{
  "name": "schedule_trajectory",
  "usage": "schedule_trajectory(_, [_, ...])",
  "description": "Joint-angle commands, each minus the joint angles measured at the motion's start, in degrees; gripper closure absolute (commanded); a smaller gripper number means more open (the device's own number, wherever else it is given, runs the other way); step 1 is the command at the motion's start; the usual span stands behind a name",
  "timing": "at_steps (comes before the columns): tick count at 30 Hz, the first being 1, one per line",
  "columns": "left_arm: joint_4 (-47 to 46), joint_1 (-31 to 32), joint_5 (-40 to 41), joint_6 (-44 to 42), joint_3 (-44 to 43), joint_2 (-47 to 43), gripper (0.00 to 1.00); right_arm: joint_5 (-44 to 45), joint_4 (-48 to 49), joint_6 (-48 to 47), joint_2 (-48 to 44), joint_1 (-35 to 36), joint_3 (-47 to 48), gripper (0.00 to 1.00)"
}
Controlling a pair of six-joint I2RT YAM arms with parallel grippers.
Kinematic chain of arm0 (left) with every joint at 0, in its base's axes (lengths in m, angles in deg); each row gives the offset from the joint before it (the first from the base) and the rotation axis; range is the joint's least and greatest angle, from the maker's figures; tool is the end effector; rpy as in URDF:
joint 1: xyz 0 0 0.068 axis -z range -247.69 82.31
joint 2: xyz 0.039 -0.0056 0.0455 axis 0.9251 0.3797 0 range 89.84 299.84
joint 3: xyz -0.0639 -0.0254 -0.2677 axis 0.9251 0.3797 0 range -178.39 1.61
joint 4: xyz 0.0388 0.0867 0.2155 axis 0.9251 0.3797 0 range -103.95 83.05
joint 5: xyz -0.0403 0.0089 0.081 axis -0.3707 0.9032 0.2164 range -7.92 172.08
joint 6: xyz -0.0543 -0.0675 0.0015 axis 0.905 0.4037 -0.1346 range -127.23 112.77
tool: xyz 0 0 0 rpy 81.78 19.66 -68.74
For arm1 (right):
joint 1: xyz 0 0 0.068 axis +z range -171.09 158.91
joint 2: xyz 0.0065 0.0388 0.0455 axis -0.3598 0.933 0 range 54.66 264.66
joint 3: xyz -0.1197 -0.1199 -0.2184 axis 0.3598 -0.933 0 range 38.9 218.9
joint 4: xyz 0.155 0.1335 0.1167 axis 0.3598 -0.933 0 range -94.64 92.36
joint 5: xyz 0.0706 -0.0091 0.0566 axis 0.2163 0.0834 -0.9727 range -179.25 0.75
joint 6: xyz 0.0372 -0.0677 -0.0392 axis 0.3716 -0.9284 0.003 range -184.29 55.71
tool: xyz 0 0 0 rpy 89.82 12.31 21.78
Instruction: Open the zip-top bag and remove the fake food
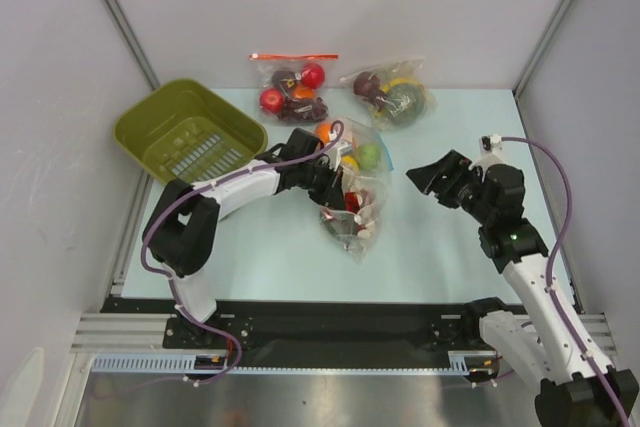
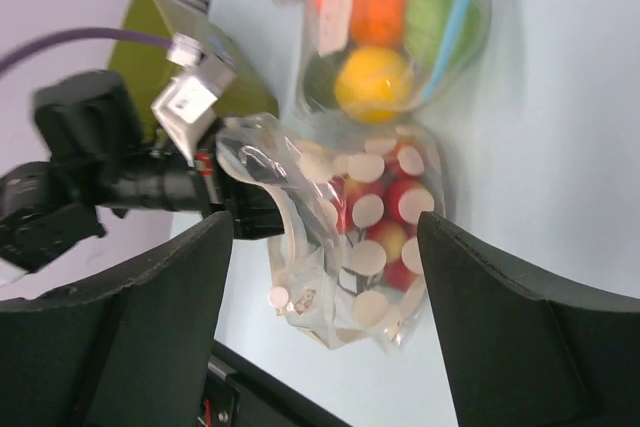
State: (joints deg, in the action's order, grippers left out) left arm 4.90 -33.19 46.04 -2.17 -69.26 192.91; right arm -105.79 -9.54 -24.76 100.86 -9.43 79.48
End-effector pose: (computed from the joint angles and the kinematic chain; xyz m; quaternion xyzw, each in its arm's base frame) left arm 0.2891 -0.2532 0.2037 0.3275 0.8410 -0.3817 0.1997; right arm 0.1888 0.0611 0.3008 0.1096 0.7951 0.3574 0.4775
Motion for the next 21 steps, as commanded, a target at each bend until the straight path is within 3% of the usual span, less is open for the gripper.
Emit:
schedule_trajectory(1, [-3.12,-3.03,-2.64,1.71,2.05,-2.87,1.0,-0.69,6.98,1.08,-1.9,-0.76,-1.55,0.19])
schedule_trajectory(6, [-4.62,-5.84,-5.36,2.5,4.69,-3.31,1.0,-2.09,5.39,0.02,4.77,-0.94,-5.41,0.2])
schedule_trajectory(17, [-6.9,-8.31,-10.11,4.26,6.8,-2.61,1.0,-9.91,30.25,2.48,22.59,0.82,-11.04,0.25])
schedule_trajectory(21, [-6.72,-9.19,-10.81,4.43,7.15,-2.26,1.0,-12.82,37.55,3.71,30.52,3.28,-11.31,0.32])
